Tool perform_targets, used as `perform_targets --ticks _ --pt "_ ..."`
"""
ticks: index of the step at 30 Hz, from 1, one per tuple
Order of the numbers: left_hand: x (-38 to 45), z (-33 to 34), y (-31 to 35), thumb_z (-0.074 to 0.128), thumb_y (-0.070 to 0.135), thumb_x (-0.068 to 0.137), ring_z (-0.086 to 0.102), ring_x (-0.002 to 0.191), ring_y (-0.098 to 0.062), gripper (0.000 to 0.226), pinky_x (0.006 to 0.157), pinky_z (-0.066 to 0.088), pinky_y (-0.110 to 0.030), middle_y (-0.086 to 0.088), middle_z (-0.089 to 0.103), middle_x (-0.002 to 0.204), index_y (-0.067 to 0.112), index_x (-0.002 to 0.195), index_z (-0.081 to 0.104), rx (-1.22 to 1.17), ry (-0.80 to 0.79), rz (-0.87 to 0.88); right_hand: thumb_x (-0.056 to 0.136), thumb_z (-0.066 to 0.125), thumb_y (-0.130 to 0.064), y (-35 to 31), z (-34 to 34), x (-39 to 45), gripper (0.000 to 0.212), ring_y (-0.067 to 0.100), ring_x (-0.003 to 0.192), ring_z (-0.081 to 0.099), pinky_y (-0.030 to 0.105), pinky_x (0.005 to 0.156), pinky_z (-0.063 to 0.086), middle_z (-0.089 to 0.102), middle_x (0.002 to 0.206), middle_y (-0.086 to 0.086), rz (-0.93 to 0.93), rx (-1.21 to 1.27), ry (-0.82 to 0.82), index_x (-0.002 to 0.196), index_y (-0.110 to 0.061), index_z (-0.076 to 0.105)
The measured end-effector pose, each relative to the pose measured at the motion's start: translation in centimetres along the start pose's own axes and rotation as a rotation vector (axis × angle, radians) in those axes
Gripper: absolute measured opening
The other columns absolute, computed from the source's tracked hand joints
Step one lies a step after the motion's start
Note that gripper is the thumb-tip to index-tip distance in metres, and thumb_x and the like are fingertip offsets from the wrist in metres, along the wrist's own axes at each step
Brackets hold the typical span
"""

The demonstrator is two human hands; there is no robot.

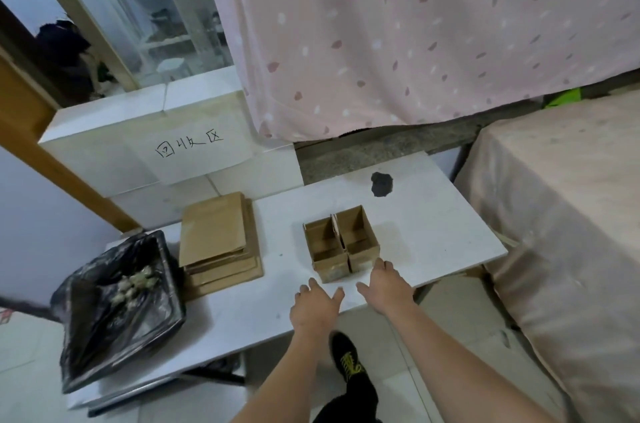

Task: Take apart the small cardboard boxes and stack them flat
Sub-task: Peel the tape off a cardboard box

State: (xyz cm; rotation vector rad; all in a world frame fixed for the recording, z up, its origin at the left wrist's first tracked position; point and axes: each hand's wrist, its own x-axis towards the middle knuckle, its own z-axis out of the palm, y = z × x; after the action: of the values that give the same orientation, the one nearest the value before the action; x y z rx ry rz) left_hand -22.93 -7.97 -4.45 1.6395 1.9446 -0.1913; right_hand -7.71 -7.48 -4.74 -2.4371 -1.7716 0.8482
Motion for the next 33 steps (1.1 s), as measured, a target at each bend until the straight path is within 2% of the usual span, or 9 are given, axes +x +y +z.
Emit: perform_targets --ticks 5,8,12,16,20,24,27,33 --pt "4.0 1.2 2.0 0.068 0.048 0.089 0.033 0.145 -0.03 0.1 0.107 0.044 -0.043 -0.01 0.024 0.162 0.012 0.159 0.005 -0.416 0.091 -0.145 0.085 0.069 -0.052 -0.6 0.0 5.0 0.108 0.033 0.135 0.041 0.039 0.103 0.045 0.024 0.154 0.017 0.056 0.086 0.084 0.154 -0.005 0.002" --pt "6.1 2.6 2.7 0.076 0.036 0.085 0.035 0.143 -0.031 0.106 0.107 0.045 -0.046 -0.011 0.025 0.161 0.01 0.159 0.004 -0.602 0.111 -0.251 0.08 0.075 -0.051 -1.0 0.6 7.5 0.116 0.034 0.137 0.039 0.042 0.106 0.045 0.023 0.155 0.016 0.073 0.11 0.064 0.155 -0.007 -0.001" --pt "8.6 4.5 3.5 0.081 0.035 0.08 0.045 0.137 -0.032 0.107 0.101 0.048 -0.044 -0.01 0.033 0.157 0.012 0.157 0.01 -0.727 0.13 -0.347 0.074 0.078 -0.057 -0.8 1.3 10.6 0.122 0.034 0.136 0.041 0.043 0.103 0.047 0.024 0.154 0.015 0.055 0.105 0.012 0.155 -0.01 0.0" --pt "10.2 5.4 4.1 0.084 0.032 0.076 0.053 0.128 -0.031 0.095 0.098 0.052 -0.045 -0.009 0.043 0.148 0.012 0.148 0.026 -0.836 0.189 -0.373 0.069 0.078 -0.063 -0.1 1.6 11.7 0.121 0.034 0.127 0.049 0.042 0.093 0.052 0.031 0.148 0.014 0.021 0.102 0.023 0.153 -0.012 0.006" --pt "11.3 5.3 4.9 0.088 0.032 0.073 0.049 0.132 -0.031 0.105 0.101 0.047 -0.036 -0.007 0.031 0.155 0.011 0.151 0.021 -0.876 0.251 -0.384 0.069 0.078 -0.057 0.3 1.2 12.5 0.114 0.034 0.119 0.054 0.041 0.096 0.051 0.04 0.138 0.013 -0.008 0.116 0.079 0.15 -0.01 0.013" --pt "12.1 5.2 6.2 0.09 0.036 0.069 0.053 0.124 -0.029 0.109 0.087 0.046 -0.025 0.001 0.022 0.152 0.015 0.15 0.02 -0.895 0.318 -0.331 0.07 0.079 -0.049 0.4 0.5 13.5 0.107 0.031 0.116 0.055 0.039 0.098 0.049 0.044 0.133 0.012 0.028 0.115 0.118 0.147 -0.007 0.019" --pt "13.1 5.0 7.5 0.091 0.04 0.064 0.058 0.11 -0.027 0.108 0.078 0.049 -0.024 0.004 0.022 0.146 0.02 0.145 0.023 -0.927 0.386 -0.306 0.07 0.081 -0.045 0.0 -0.1 14.8 0.104 0.032 0.116 0.055 0.04 0.098 0.049 0.043 0.133 0.013 0.087 0.147 0.128 0.146 -0.006 0.021" --pt "15.1 4.3 9.5 0.09 0.053 0.06 0.059 0.106 -0.024 0.111 0.072 0.049 -0.021 0.003 0.026 0.142 0.021 0.144 0.025 -0.917 0.459 -0.279 0.072 0.084 -0.044 -0.4 -0.7 17.4 0.103 0.034 0.115 0.056 0.043 0.093 0.053 0.042 0.135 0.014 0.103 0.17 0.156 0.146 -0.006 0.022"
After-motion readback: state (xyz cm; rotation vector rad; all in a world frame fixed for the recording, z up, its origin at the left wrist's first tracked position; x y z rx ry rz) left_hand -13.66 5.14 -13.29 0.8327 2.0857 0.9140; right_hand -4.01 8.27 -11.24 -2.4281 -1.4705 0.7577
